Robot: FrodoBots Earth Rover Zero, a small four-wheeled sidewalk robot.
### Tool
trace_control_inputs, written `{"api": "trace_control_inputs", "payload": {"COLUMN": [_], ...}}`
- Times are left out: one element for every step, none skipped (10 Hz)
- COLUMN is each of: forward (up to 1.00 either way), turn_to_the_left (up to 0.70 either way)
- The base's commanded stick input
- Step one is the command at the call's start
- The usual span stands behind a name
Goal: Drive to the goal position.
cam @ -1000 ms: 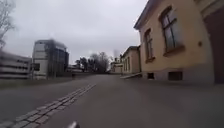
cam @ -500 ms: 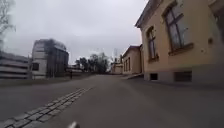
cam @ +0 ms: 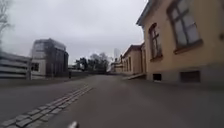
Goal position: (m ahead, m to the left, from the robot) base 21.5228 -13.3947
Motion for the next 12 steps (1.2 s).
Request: {"api": "trace_control_inputs", "payload": {"forward": [1.00,1.00,1.00,1.00,1.00,1.00,1.00,1.00,1.00,1.00,1.00,1.00], "turn_to_the_left": [0.00,0.00,0.00,0.00,0.00,0.00,0.00,0.00,0.00,0.00,0.00,0.00]}}
